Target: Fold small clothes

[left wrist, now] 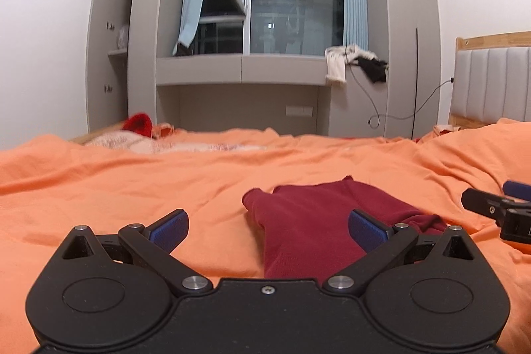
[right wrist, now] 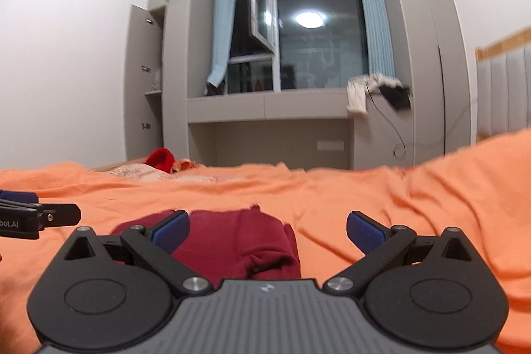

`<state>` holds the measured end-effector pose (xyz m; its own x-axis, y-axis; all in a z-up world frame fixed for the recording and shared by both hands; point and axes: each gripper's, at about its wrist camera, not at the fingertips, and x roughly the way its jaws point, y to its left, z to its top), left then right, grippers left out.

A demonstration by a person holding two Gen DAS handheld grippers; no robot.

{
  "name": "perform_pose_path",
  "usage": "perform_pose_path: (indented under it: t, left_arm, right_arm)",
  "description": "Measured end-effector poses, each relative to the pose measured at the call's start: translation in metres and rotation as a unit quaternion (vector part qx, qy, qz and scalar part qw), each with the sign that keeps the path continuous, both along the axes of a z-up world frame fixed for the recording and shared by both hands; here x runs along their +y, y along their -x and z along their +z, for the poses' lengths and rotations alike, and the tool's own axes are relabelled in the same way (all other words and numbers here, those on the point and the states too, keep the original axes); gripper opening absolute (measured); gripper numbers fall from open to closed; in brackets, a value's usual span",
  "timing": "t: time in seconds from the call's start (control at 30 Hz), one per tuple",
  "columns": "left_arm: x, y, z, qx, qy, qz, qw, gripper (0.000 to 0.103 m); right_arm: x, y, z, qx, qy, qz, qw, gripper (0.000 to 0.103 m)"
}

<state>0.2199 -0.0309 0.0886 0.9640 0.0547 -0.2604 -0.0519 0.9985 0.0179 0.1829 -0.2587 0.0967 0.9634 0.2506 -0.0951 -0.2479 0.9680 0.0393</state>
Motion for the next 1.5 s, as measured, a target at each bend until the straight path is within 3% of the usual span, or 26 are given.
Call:
perform_pose_path:
  t: [0.23, 0.5, 1.03, 1.5]
  left_arm:
    - [0.003, 0.048, -0.003, -0.03, 0.019, 0.017, 0.9992, 0.102]
    - [0.004, 0.094, -0.023, -0.025, 0.013, 0.048, 0.9984, 0.102]
    - [0.005, 0.158, -0.033, -0.043, 0.013, 0.051, 0.9977, 0.102]
    - [0.004, 0.18, -0.044, -0.027, 0.022, 0.034, 0.9988, 0.102]
  right_arm:
    - [0.002, 0.044, 0.001, -0.032, -0.005, -0.004, 0.999, 0.103]
    - [0.001, 0.092, -0.004, -0.06, -0.007, -0.016, 0.998, 0.103]
    - [0.003, 0.164, -0.026, -0.047, -0.009, -0.046, 0.998, 0.103]
    - [0.009, 0.171, -0.038, -0.031, 0.004, -0.047, 0.998, 0.103]
